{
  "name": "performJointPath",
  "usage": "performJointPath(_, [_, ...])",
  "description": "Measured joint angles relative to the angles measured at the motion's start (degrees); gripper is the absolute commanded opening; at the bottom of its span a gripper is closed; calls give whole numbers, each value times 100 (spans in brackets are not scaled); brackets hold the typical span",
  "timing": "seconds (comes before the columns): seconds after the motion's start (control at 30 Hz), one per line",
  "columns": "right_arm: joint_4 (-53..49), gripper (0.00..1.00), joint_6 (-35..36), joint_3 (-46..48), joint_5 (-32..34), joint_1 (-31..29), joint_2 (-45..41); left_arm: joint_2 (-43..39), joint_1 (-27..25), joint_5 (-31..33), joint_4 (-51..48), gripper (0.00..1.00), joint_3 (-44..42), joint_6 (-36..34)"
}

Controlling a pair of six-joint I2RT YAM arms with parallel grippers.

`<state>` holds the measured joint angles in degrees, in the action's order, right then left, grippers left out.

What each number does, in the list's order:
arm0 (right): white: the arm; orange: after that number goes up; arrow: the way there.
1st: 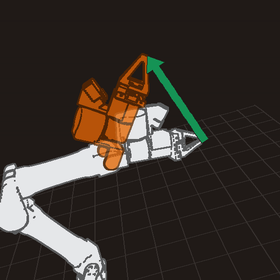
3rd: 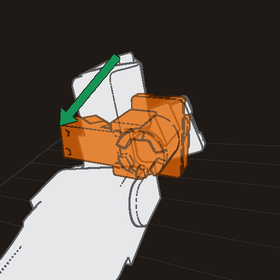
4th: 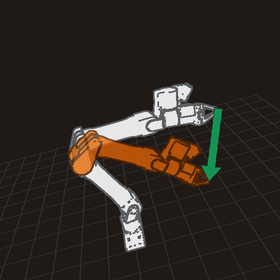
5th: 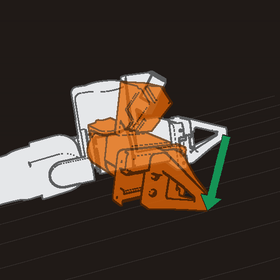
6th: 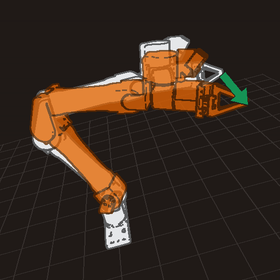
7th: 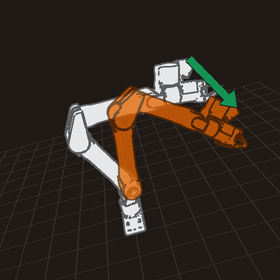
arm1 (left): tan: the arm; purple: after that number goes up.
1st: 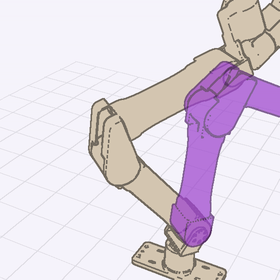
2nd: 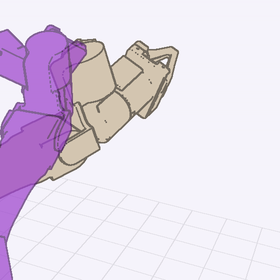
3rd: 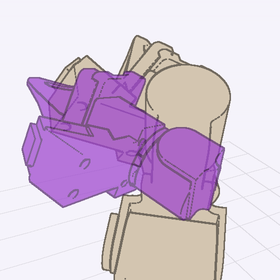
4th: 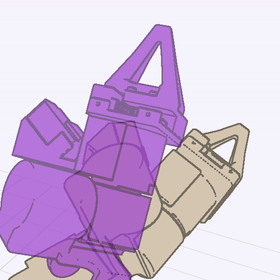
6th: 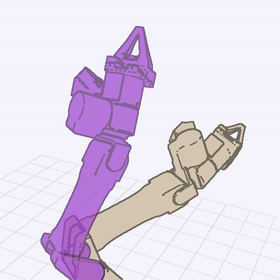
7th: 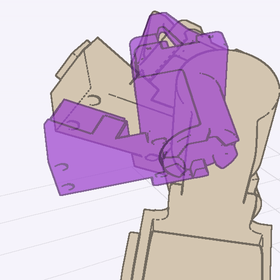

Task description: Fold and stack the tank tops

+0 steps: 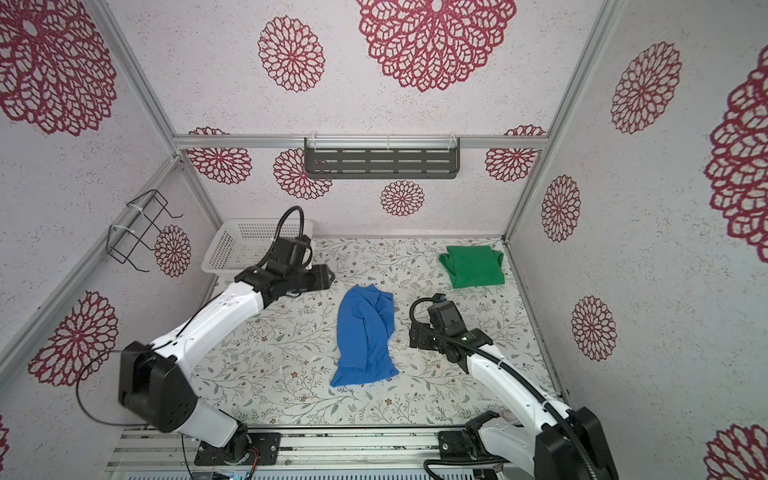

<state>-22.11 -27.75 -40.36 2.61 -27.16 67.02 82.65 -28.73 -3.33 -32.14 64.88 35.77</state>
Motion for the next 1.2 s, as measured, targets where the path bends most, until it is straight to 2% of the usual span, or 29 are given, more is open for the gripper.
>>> performJointPath(0.1, [83, 89, 76, -354, 39, 0, 533, -452, -468, -9, 2, 27, -1163, 522])
performJointPath(0.17, [214, 89, 118, -549, 22, 0, 796, -621, -778, -52, -17, 26, -1768, 859])
performJointPath(0.2, [310, 89, 120, -621, 13, 0, 918, -660, -903, -96, -31, 30, -1985, 1008])
performJointPath(0.27, [444, 88, 120, -717, -28, 0, 1108, -699, -1091, -155, 17, 48, -2291, 1311])
performJointPath(0.3, [483, 88, 120, -769, -50, 0, 1211, -708, -1196, -223, 101, 53, -2417, 1497])
performJointPath(0.43, [608, 86, 118, -907, -190, 0, 1547, -643, -1486, -385, 682, 55, -2592, 1969])
performJointPath(0.53, [616, 86, 118, -920, -282, 0, 1606, -363, -1600, -535, 1237, 48, -2583, 2179])
performJointPath(0.73, [627, 85, 118, -905, -315, 0, 1587, 264, -1659, -682, 1576, 3, -2396, 2225])
performJointPath(0.77, [643, 85, 116, -881, -343, -2, 1569, 291, -1659, -664, 1504, 0, -2304, 2170])
performJointPath(0.9, [649, 85, 120, -824, -463, -4, 1539, 212, -1589, -468, 1082, 0, -1729, 1860])
performJointPath(1.07, [793, 82, 184, -1029, -597, -33, 1912, -601, -1102, -101, 374, 0, -1388, 1419])
performJointPath(1.2, [1137, 71, 223, -1484, -752, -125, 2695, -1445, -514, 249, -234, 0, -1364, 1174])
